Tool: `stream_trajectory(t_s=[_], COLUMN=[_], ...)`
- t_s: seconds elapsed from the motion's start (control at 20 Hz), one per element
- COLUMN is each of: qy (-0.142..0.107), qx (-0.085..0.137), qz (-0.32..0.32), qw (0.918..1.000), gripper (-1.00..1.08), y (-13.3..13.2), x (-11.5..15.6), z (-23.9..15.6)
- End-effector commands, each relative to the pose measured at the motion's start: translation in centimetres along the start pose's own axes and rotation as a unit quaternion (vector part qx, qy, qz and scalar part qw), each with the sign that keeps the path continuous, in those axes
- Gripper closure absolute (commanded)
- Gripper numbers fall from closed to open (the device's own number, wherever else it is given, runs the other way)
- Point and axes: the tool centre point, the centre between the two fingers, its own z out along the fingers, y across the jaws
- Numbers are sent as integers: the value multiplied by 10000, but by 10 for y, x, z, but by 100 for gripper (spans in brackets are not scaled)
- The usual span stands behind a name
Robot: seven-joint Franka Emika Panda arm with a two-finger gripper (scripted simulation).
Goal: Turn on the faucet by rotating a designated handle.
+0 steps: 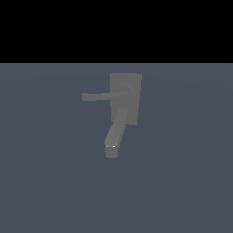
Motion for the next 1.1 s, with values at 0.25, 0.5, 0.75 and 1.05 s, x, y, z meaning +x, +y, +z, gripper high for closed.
stream_trajectory(t_s=[0.25, 0.5, 0.75, 1.05], qy=[1008, 1641, 2225, 2833], qx=[-1574, -2562, -3475, -4437], qz=[59, -59, -314, -808], qw=[9824, 9526, 9104, 8464], gripper=[108, 108, 108, 108], y=[11, 0, -25, -76], x=[30, 49, 68, 90], z=[-62, -106, -146, -182])
